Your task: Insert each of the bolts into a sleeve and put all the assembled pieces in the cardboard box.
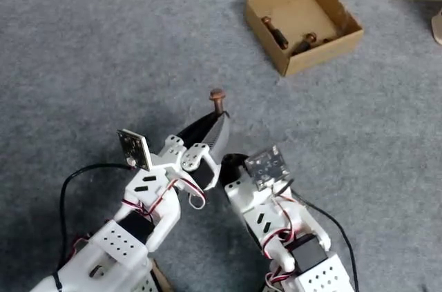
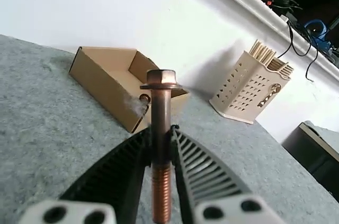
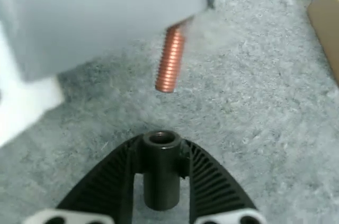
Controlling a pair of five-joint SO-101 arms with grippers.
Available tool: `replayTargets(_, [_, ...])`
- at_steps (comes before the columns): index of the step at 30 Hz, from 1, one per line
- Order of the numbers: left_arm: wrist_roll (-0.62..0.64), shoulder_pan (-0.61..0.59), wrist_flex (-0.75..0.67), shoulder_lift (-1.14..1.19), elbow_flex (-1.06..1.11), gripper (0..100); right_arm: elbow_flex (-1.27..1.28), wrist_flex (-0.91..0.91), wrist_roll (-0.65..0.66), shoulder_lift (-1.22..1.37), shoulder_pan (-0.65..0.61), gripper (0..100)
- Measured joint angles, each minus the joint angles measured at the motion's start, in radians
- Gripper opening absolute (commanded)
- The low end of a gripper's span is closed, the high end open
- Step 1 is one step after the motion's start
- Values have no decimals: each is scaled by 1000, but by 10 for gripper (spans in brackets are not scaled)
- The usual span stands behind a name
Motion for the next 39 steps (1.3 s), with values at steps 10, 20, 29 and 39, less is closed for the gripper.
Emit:
replayTargets(10, [0, 2, -34, -40, 11, 4, -2, 5, -43, 0, -3, 5])
replayTargets(20, [0, 34, -57, -107, 35, 4, -6, 5, -43, 0, -3, 5])
replayTargets(29, [-69, 101, 46, -121, 37, 4, -23, 20, -43, 0, 54, 5])
replayTargets(39, [-103, 109, 75, -123, 37, 4, -74, 26, -43, 0, 63, 5])
